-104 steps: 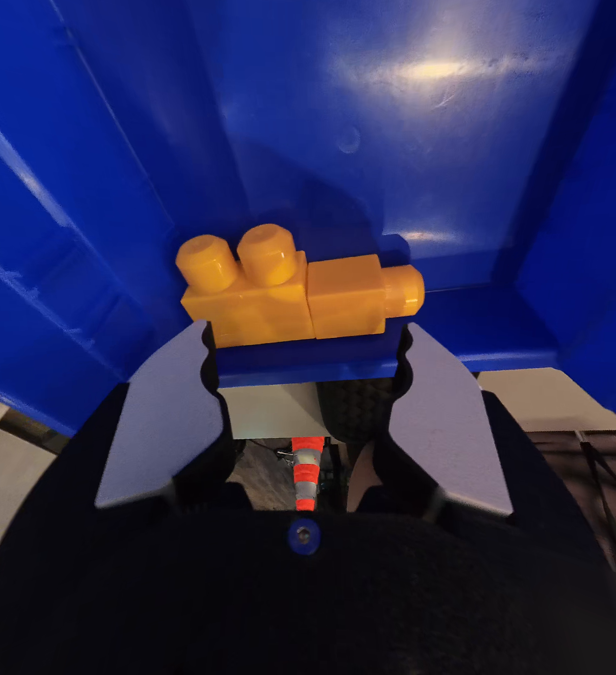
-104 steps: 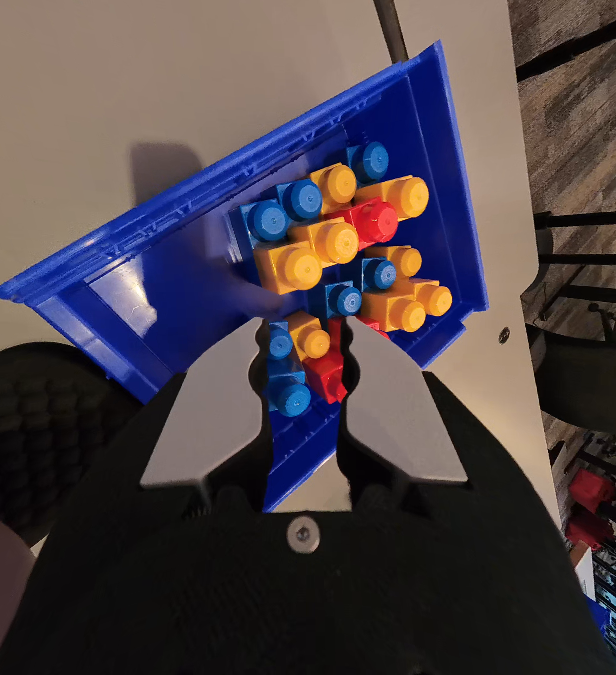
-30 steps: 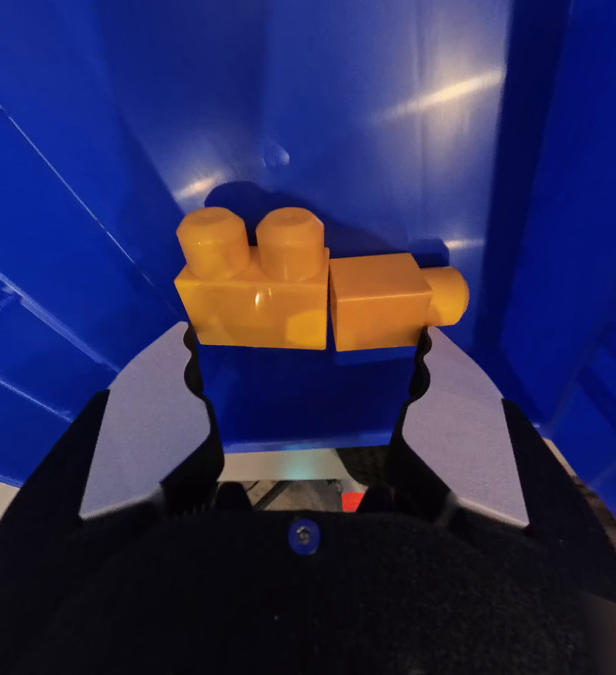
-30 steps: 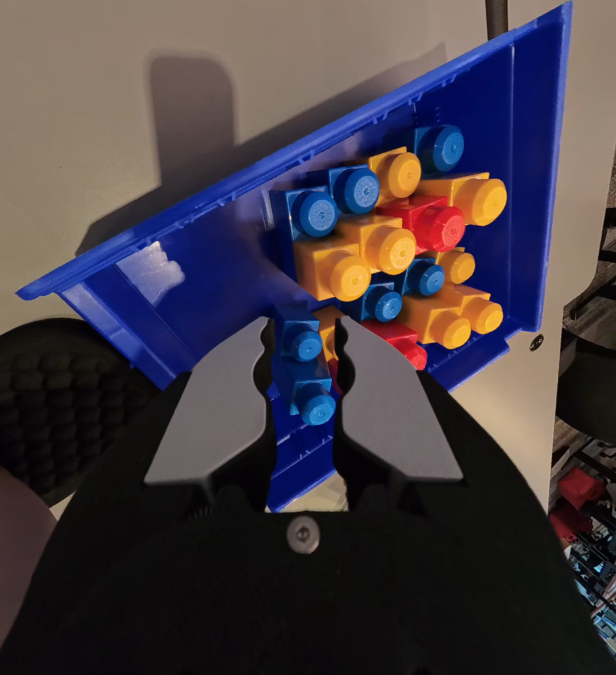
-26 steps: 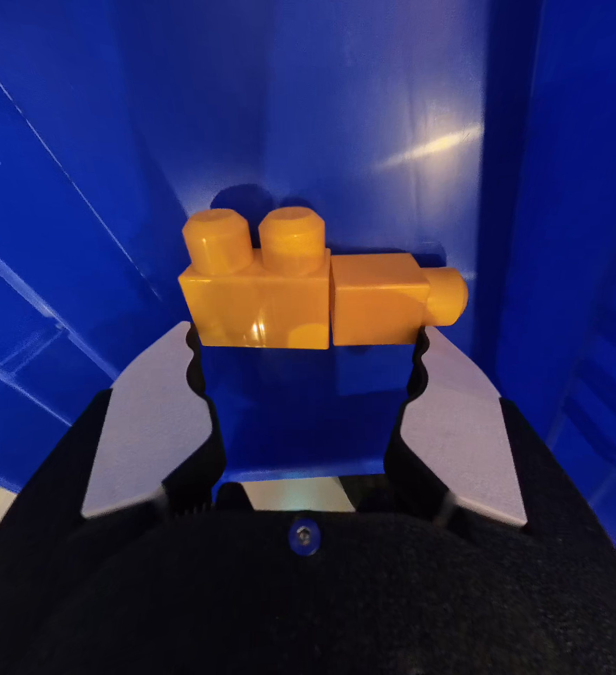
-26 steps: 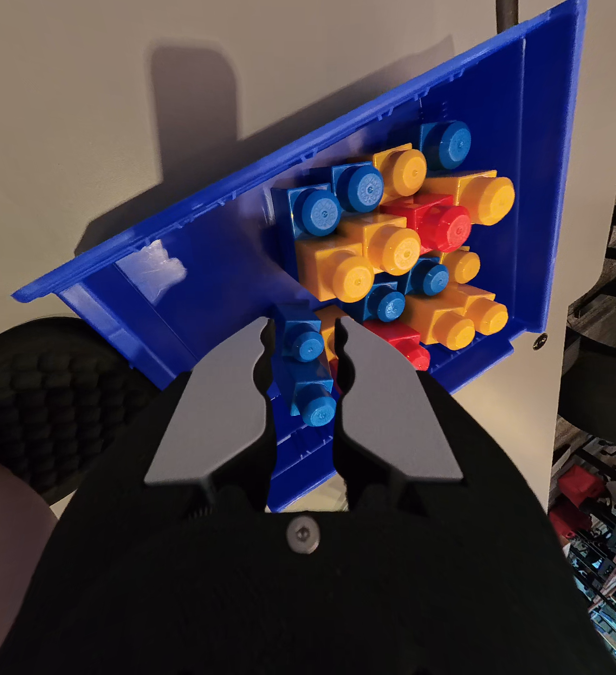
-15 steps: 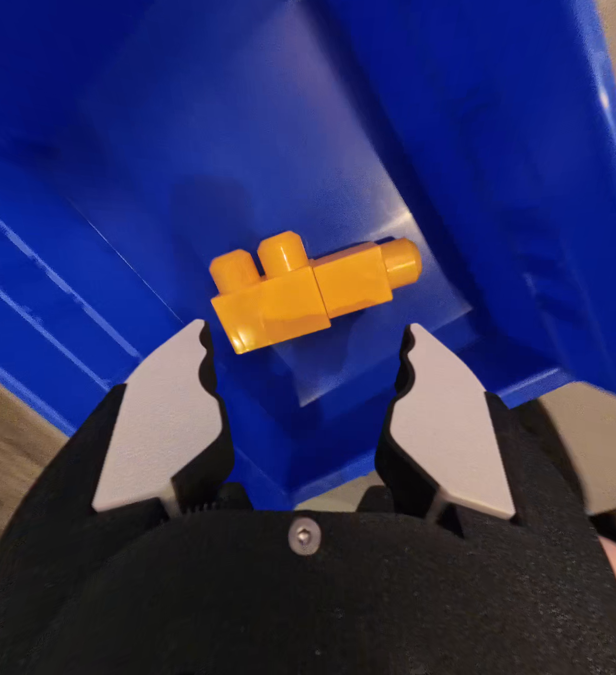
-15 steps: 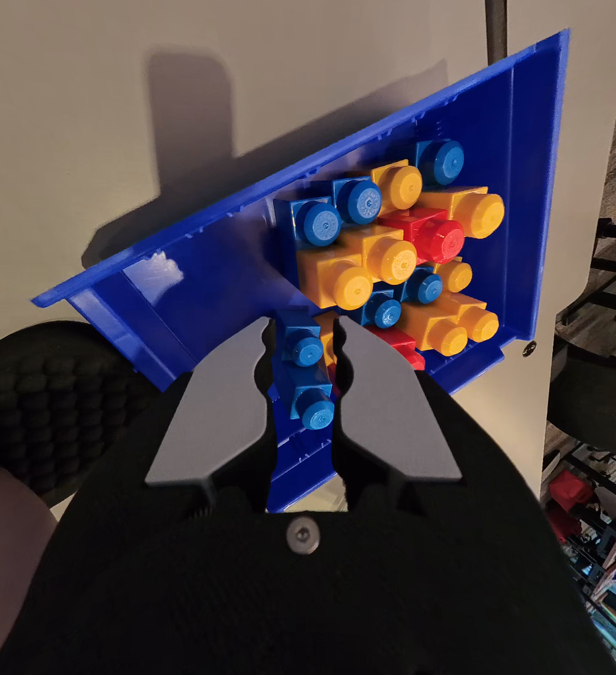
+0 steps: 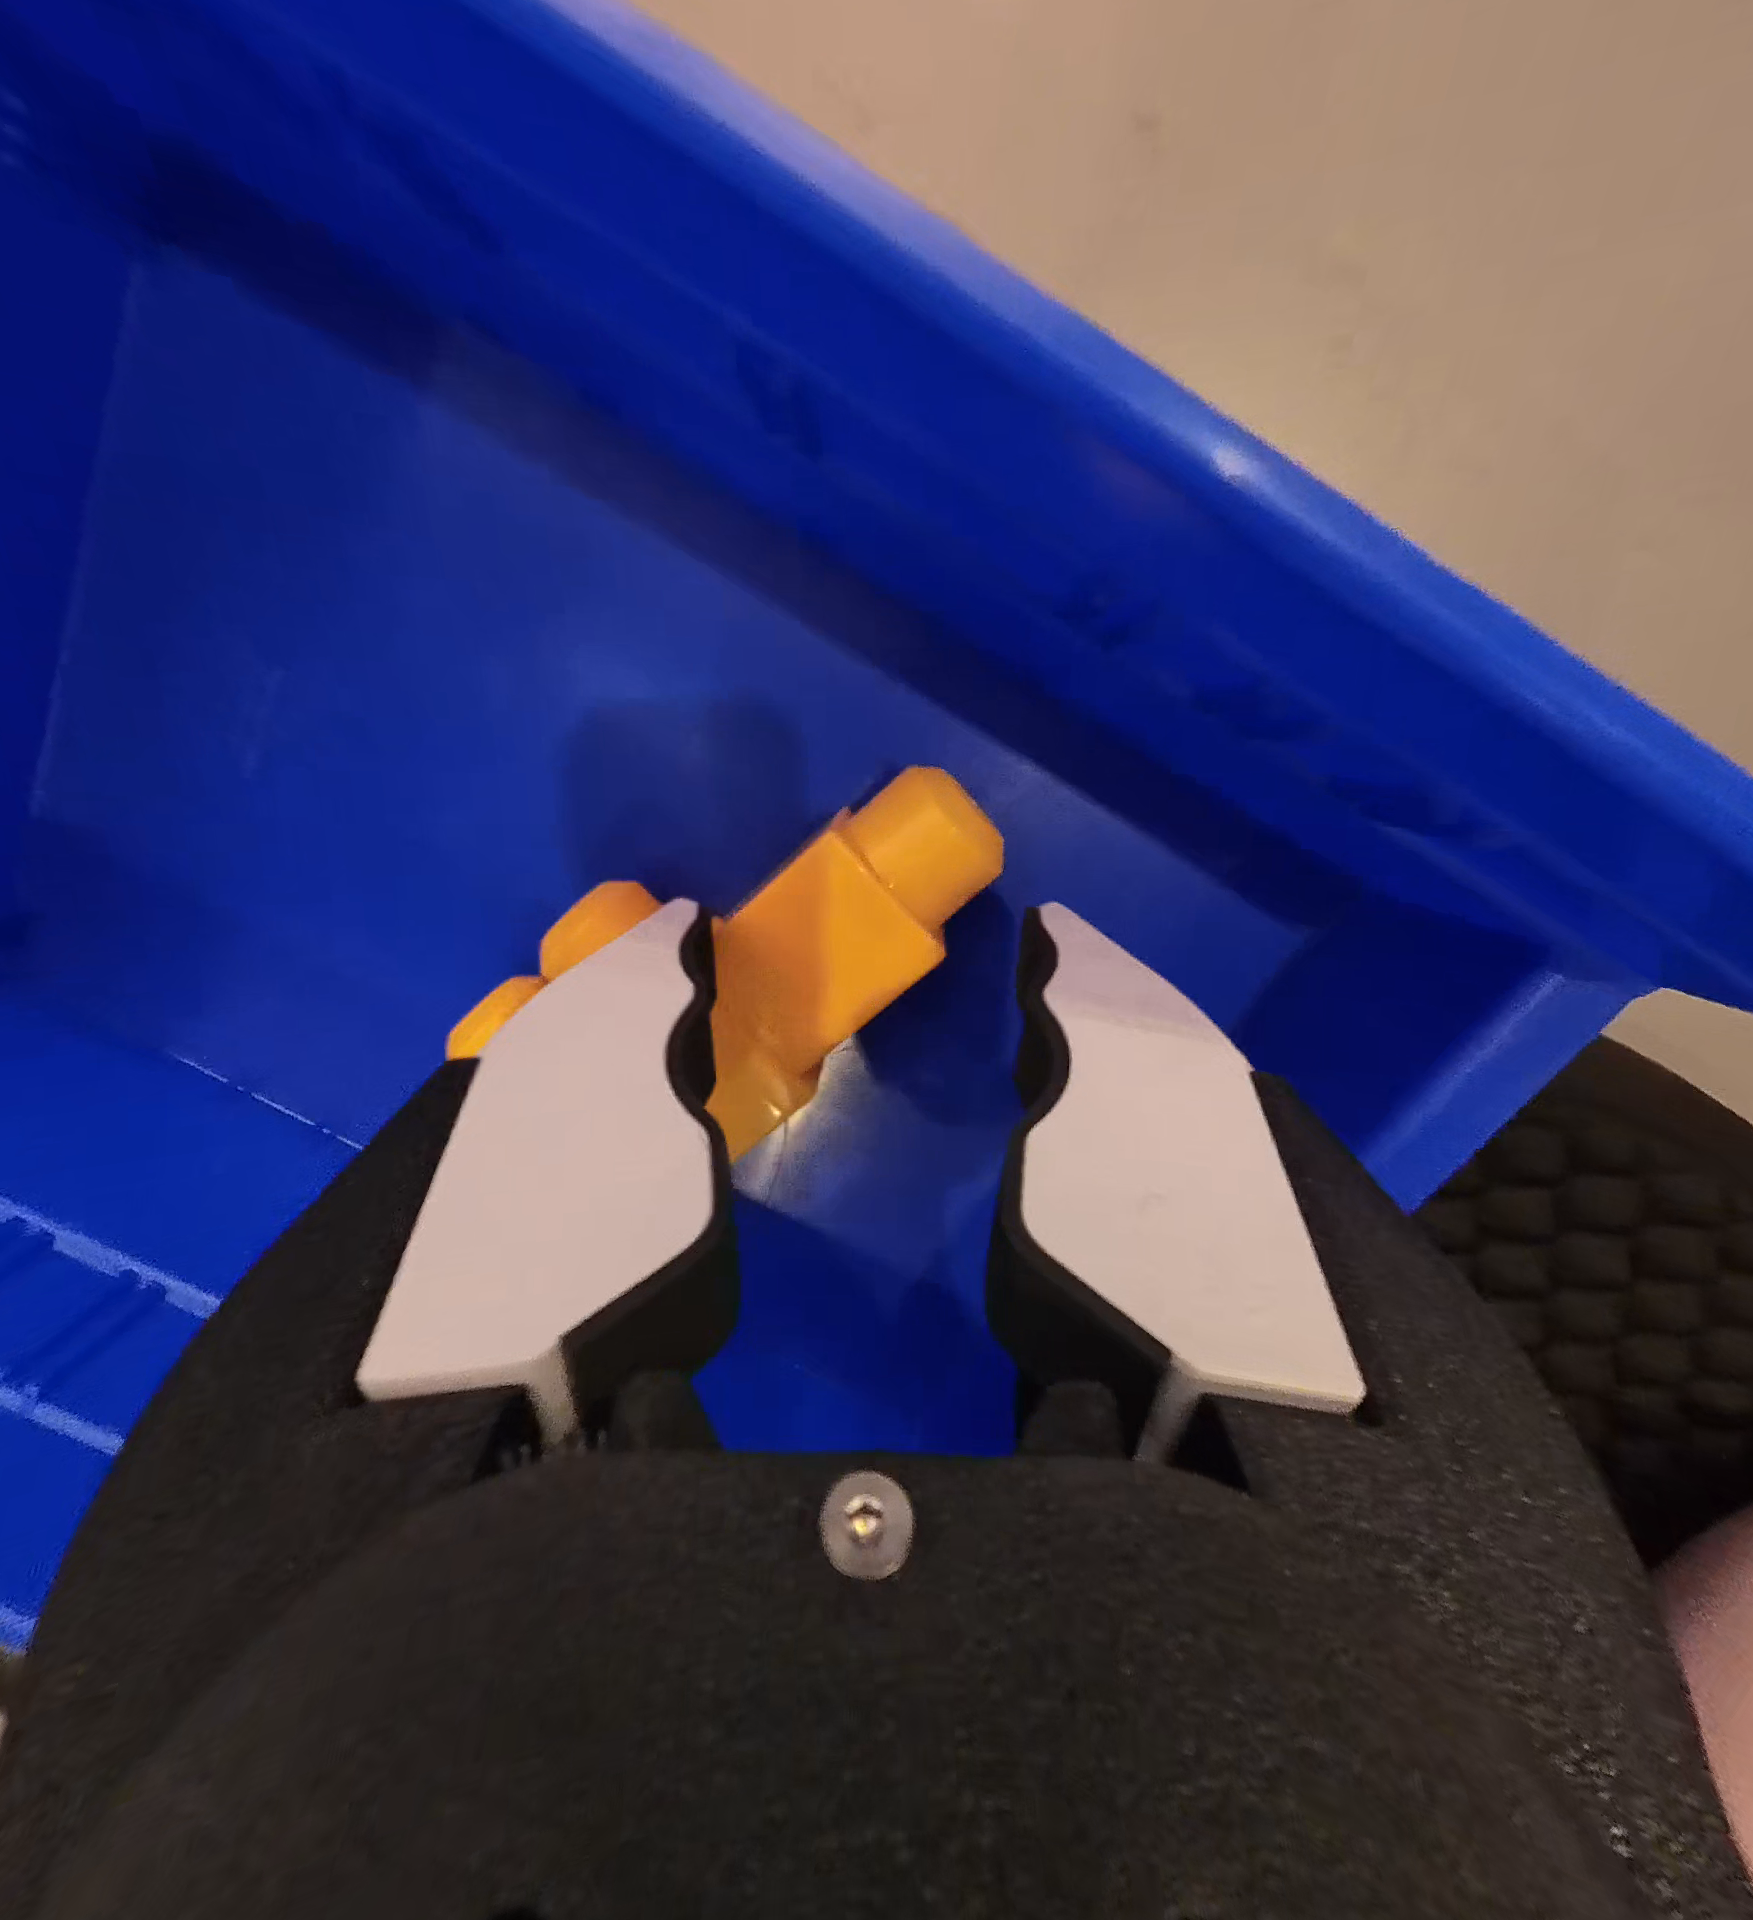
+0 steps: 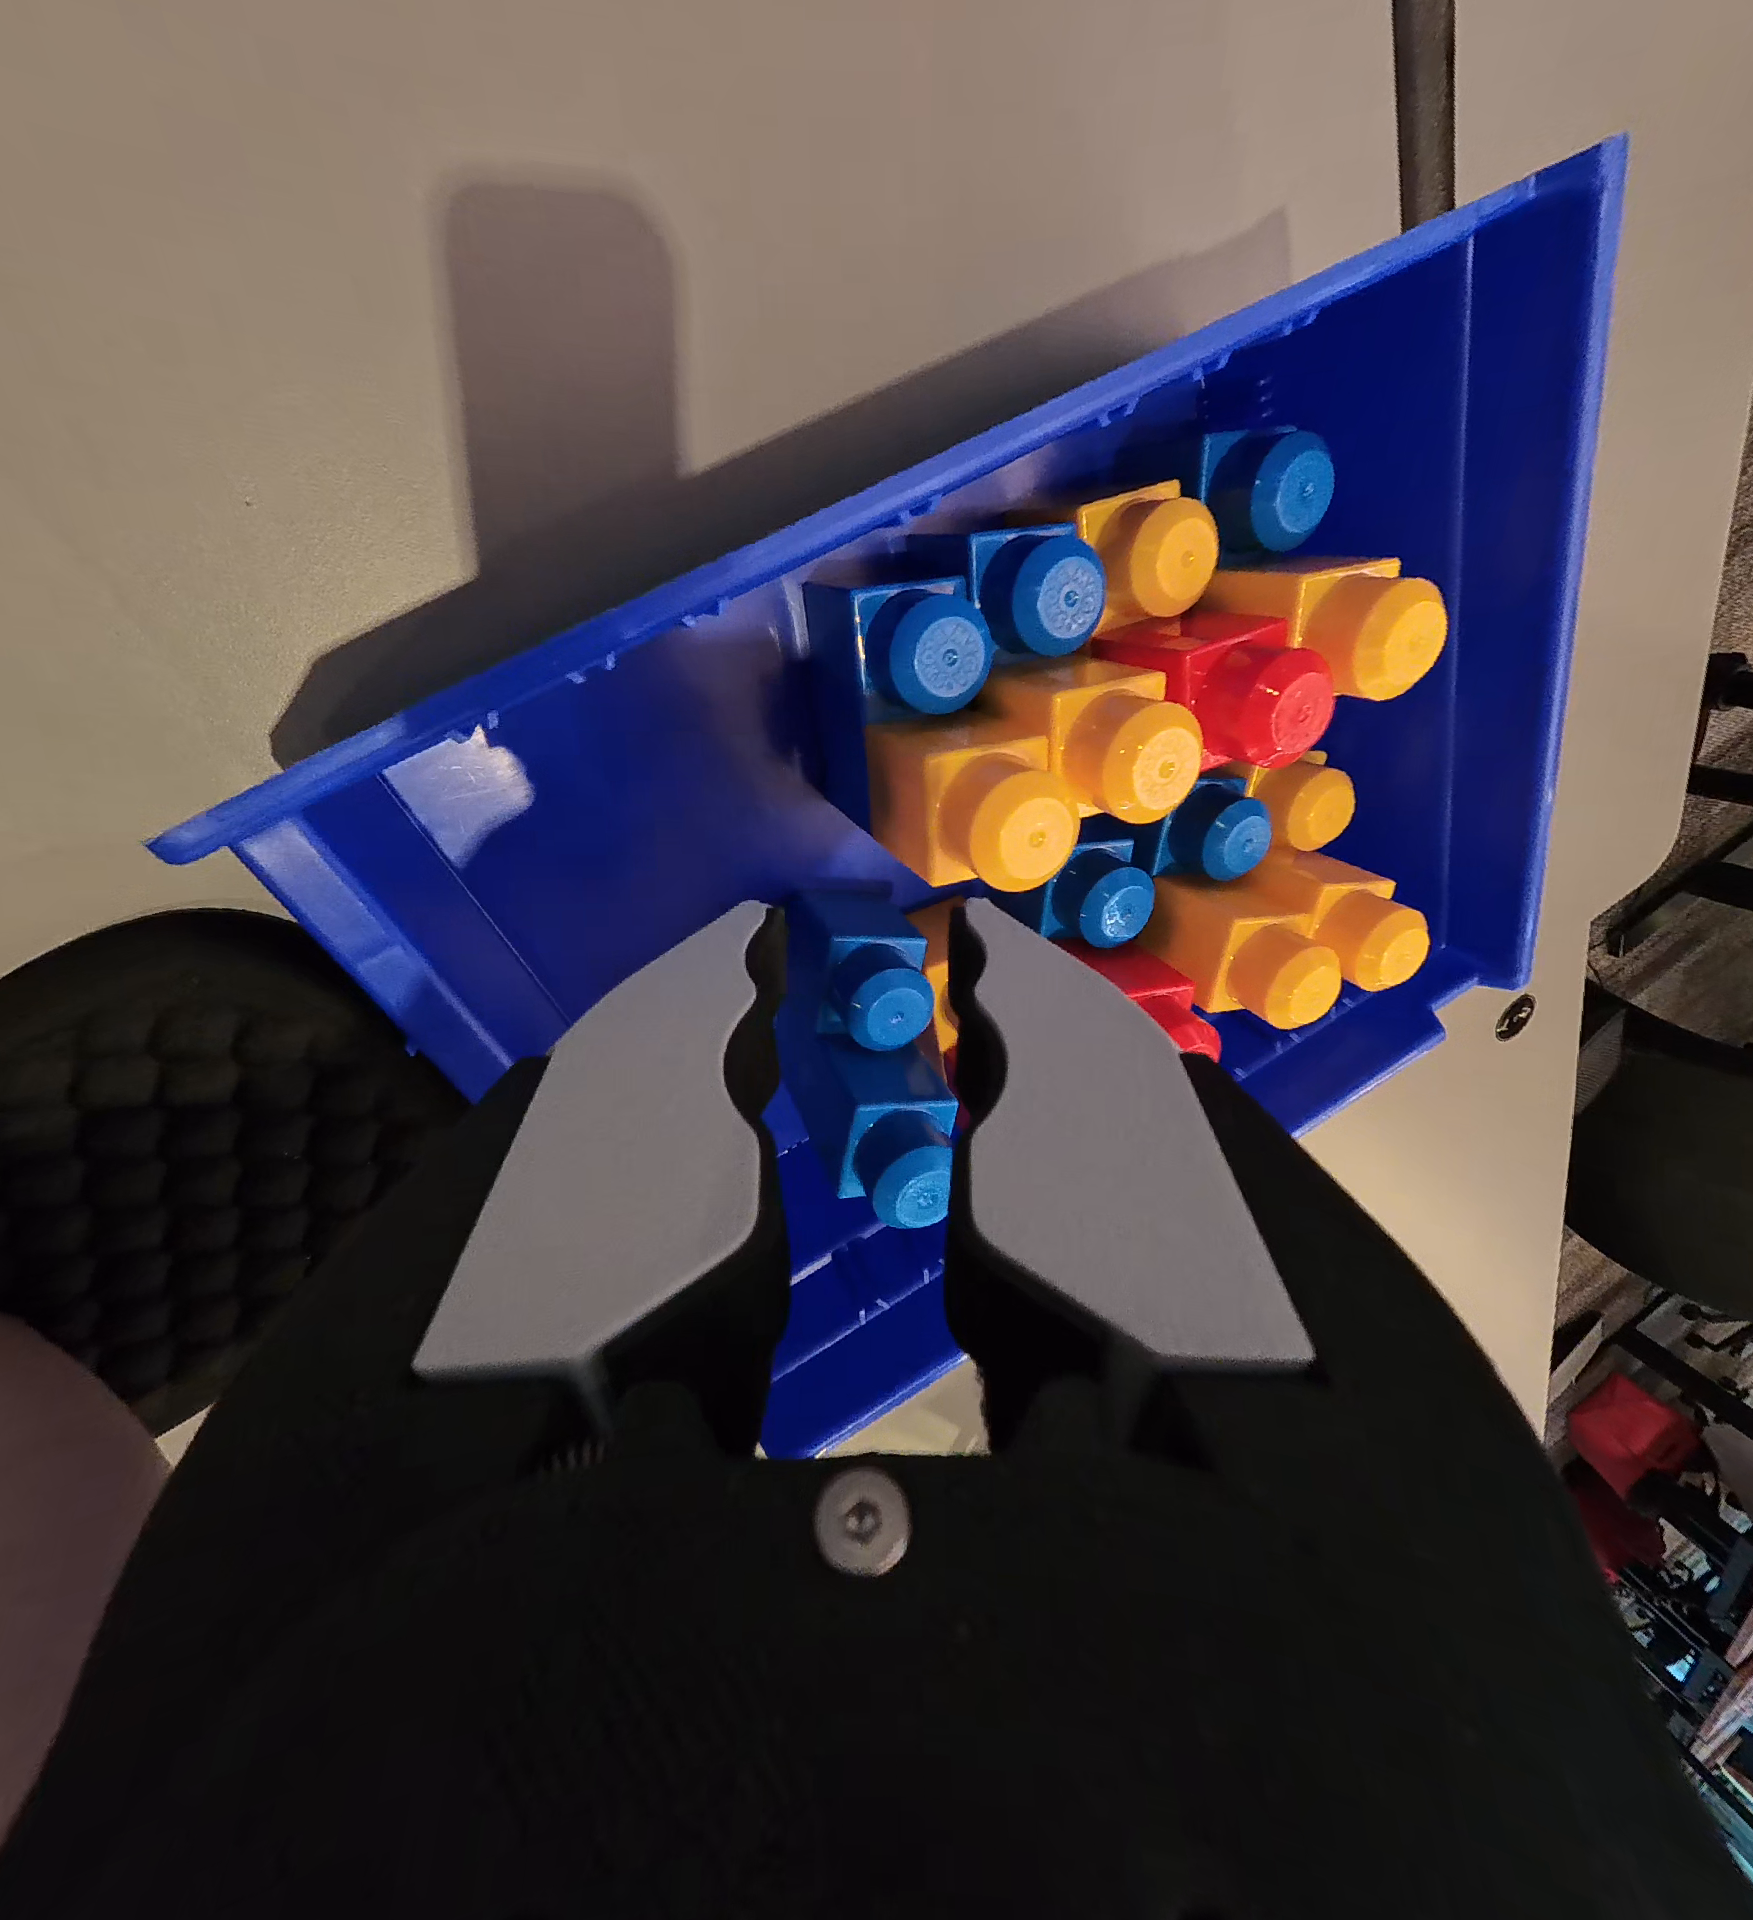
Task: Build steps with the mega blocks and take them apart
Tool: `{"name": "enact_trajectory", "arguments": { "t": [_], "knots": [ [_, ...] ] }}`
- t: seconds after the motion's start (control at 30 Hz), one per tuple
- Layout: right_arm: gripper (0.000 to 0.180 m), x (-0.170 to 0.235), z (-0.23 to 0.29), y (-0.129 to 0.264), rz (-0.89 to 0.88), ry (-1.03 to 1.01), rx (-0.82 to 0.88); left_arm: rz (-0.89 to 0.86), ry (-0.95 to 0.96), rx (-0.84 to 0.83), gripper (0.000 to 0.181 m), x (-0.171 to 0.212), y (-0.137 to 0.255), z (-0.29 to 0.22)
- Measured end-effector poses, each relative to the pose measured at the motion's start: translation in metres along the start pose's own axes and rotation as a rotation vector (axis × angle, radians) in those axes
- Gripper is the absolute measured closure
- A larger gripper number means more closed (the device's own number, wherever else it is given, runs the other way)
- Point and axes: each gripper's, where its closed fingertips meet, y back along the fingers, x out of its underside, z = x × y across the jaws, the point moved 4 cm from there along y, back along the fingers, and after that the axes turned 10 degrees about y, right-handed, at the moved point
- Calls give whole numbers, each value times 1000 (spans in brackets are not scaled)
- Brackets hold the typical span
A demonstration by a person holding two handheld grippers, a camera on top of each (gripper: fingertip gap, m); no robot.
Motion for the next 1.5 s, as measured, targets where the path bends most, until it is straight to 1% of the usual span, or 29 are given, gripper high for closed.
{"name": "enact_trajectory", "arguments": {
  "t": [0.2, 0.53, 0.57, 0.67, 0.73, 0.83, 0.93, 1.03, 1.1, 1.13, 1.2, 1.3, 1.4, 1.47, 1.5],
  "knots": [
    [148, -2, 2, -1, 0, 12, -15, 3, -27, -30, 125, -4, -7, 3],
    [148, 0, 4, -3, 4, 14, -37, 130, 7, -21, 124, 14, -23, 7],
    [148, -1, 4, -3, 6, 15, -39, 146, 8, -31, 125, 16, -24, 9],
    [149, -1, 5, -4, 9, 20, -44, 141, -9, -27, 139, 16, -24, 8],
    [149, -2, 5, -5, 13, 24, -49, 123, -20, -39, 141, 13, -20, 7],
    [149, -2, 5, -5, 15, 25, -47, 74, -16, -61, 141, 6, -8, 7],
    [150, -4, 2, -3, 6, 27, -28, -26, -17, -136, 141, -2, 15, 12],
    [151, -9, -2, 3, -23, 29, 7, -184, 6, -262, 141, -16, 48, 21],
    [151, -17, -3, 10, -68, 44, 36, -341, 29, -302, 141, -33, 74, 20],
    [151, -24, -3, 15, -106, 63, 48, -439, 34, -276, 141, -44, 86, 14],
    [152, -44, -1, 30, -220, 120, 96, -625, 17, -141, 141, -68, 108, -9],
    [152, -89, 3, 62, -474, 205, 189, -850, -51, 69, 142, -103, 132, -49],
    [152, -141, 18, 97, -794, 277, 213, -1011, -52, 346, 142, -136, 146, -88],
    [150, -174, 30, 118, -1021, 295, 209, -1069, -25, 557, 142, -153, 149, -110],
    [146, -188, 36, 125, -1112, 301, 214, -1076, -8, 665, 142, -159, 148, -120]
  ]
}}
